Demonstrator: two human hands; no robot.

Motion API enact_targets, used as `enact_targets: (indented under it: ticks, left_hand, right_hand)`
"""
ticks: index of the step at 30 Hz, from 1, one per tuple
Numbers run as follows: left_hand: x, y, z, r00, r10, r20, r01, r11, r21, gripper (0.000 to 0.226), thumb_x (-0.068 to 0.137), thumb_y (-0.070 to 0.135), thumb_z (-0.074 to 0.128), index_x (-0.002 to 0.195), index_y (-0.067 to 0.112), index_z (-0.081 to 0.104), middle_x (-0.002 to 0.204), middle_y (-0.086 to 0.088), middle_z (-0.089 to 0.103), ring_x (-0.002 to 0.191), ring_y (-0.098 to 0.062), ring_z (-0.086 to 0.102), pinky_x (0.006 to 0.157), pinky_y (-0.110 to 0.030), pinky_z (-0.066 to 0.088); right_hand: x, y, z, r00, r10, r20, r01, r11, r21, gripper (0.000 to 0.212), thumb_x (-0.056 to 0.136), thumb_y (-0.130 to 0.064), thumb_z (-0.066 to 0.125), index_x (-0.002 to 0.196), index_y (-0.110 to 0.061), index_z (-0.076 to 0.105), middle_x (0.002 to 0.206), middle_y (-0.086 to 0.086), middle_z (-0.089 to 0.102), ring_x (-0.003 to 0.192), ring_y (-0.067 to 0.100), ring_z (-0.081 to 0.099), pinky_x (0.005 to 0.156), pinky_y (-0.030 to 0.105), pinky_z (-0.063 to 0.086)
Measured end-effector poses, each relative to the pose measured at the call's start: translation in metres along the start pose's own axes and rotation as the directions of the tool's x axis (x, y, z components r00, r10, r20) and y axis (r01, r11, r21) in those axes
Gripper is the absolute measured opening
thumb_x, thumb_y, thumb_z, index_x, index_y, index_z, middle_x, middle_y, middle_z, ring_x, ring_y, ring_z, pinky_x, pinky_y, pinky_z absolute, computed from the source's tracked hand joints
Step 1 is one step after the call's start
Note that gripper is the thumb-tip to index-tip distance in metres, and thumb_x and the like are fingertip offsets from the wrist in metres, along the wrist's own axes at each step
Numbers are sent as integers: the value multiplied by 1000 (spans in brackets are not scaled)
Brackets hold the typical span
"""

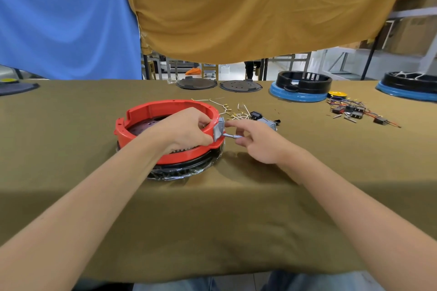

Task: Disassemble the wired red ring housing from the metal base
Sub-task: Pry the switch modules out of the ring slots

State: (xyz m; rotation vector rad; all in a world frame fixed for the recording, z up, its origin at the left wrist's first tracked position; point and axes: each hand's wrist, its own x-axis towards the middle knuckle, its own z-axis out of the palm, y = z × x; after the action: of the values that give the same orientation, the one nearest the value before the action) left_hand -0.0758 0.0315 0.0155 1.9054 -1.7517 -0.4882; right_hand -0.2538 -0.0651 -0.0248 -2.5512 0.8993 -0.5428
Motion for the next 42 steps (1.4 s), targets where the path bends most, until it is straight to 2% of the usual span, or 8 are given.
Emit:
enact_targets:
  ticks: [6,11,16,22,26,31,38,42]
  left_hand:
    - [2,2,4,998,-27,-56,29,999,29,24,83,31,72,98,12,74,95,-12,73,80,-27,66,78,-37,53]
    - [-3,6,4,999,-1,-41,4,997,79,18,85,25,69,98,12,72,96,-12,73,82,-29,65,81,-41,53]
    - [-3,6,0,1000,-14,-2,14,996,86,19,85,20,68,97,5,69,93,-17,70,72,-28,57,76,-44,52]
    - [-4,5,-2,999,-41,-4,41,997,71,17,83,21,68,94,8,70,86,-13,70,66,-19,55,65,-32,46]
    - [-9,12,-1,991,-77,107,79,997,-11,41,77,18,74,116,26,66,103,4,69,97,-17,65,94,-43,50]
    - [-10,15,-1,988,-95,124,104,992,-68,52,75,12,75,124,23,63,111,3,69,107,-19,63,106,-46,44]
    - [-11,12,3,996,-74,59,77,995,-59,50,76,23,77,123,28,62,113,7,67,101,-13,63,92,-36,47]
    - [-12,12,3,999,-36,22,37,999,-23,40,80,37,74,118,33,63,110,12,67,99,-11,63,85,-32,47]
  right_hand:
    - [-6,-28,11,986,168,9,-168,982,87,28,99,-10,47,125,-14,58,94,0,60,74,14,55,63,26,43]
    - [4,-62,27,872,485,69,-416,658,628,15,95,-2,36,84,-11,43,70,7,37,54,17,29,46,25,21]
    - [4,-62,24,943,328,-61,-303,918,258,20,101,-15,39,92,-7,55,84,8,56,73,25,51,63,32,41]
    - [11,-39,12,983,179,-49,-180,983,-17,31,92,-4,46,114,-13,66,104,7,68,89,26,61,73,37,53]
    - [16,-22,-2,984,68,-162,-103,970,-219,27,94,-9,49,115,-14,67,104,4,70,93,27,64,77,37,53]
    - [11,-13,-5,994,70,-82,-75,995,-60,30,103,-16,42,125,-12,61,122,5,66,107,25,59,82,32,45]
    - [-6,4,9,991,130,-33,-85,801,593,11,97,-16,52,106,-13,58,57,-14,46,47,6,35,44,23,28]
    - [-9,4,13,994,-14,-110,68,861,505,22,95,-30,65,114,-22,59,81,-26,64,66,-4,60,61,12,45]
